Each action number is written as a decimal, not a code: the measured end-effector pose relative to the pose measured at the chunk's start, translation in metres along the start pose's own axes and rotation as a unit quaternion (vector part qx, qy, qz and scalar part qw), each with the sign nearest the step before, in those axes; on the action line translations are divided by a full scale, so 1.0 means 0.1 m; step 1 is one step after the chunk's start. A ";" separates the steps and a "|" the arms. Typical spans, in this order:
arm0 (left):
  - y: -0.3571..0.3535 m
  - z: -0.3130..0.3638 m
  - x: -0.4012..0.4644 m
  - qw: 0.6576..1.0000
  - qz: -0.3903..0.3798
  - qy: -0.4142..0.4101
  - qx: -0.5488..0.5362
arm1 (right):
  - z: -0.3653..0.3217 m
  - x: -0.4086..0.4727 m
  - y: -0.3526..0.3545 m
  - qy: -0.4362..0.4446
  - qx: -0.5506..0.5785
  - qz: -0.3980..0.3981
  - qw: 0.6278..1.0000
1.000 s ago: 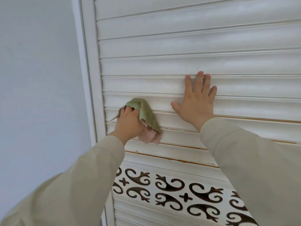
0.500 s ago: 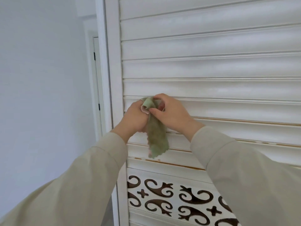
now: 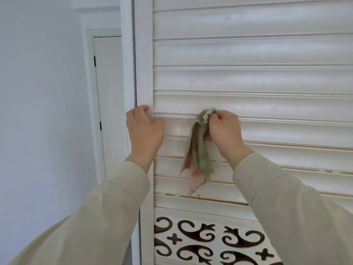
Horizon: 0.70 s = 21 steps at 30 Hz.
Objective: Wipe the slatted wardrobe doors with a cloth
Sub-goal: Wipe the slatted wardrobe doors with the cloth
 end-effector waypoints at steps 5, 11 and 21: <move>-0.02 0.02 -0.02 0.999 0.007 -0.034 0.007 | 0.02 0.07 0.07 0.034 -0.059 0.031 0.997; -0.02 -0.09 -0.06 0.997 -0.005 -0.024 -0.075 | 0.04 0.07 0.14 0.062 -0.078 0.052 0.994; -0.13 -0.58 0.16 0.980 -0.080 0.105 -0.148 | -0.03 -0.10 -0.14 -0.021 0.068 0.133 0.989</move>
Point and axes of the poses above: each hand's wrist, its own x-axis towards the middle knuckle, its own y-axis out of the back of the hand, z = x × y, the point moved 5 cm from there along x, towards the middle knuckle, and after that the axes turned 4 degrees about -x, right-handed, at the moved point
